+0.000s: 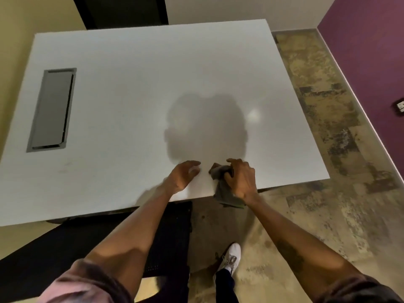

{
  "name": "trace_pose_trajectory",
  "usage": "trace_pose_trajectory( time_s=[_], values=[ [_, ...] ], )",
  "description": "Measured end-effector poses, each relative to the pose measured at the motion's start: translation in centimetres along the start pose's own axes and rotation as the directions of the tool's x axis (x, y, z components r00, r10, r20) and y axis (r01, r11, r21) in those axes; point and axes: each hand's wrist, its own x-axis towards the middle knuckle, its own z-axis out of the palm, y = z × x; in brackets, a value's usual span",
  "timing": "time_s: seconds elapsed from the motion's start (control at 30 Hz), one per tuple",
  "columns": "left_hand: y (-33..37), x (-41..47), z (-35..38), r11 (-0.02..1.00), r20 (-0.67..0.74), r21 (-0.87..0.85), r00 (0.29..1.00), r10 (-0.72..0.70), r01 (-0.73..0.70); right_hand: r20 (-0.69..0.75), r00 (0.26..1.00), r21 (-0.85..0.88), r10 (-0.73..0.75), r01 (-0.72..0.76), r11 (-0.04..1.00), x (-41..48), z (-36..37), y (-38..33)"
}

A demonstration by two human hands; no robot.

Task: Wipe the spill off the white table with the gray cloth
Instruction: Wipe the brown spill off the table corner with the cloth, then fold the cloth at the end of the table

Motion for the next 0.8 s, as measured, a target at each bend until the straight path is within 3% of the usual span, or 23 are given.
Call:
trace_pose_trajectory(
  time_s=[0.13,0.3,0.47,0.8],
  values=[
    [-0.2,-1.7,-0.7,0.989,0.023,0.151,1.000,0.005,-0.008,0.023,0.998,0.080,0.056,-0.058,0.995,-0.4,-0.8,-1.4],
    [-0.4,-3.3,-3.0,0.969,-0.152,0.244,0.988,0.015,0.023,0.058,0.994,0.268,0.087,-0.100,0.958,1.2,-2.3,-5.8],
    [-1.3,-5.0,-6.4,0.984,-0.268,0.174,0.964,0.004,0.044,-0.014,1.000,0.463,0.021,-0.012,0.886,3.4,-2.7,-12.3],
    [-6.8,-11.3,-14.1,0.997,-0.395,-0.064,0.916,-0.068,0.046,0.098,0.995,0.617,0.017,-0.074,0.784,4.7,1.9,-26.0]
  ],
)
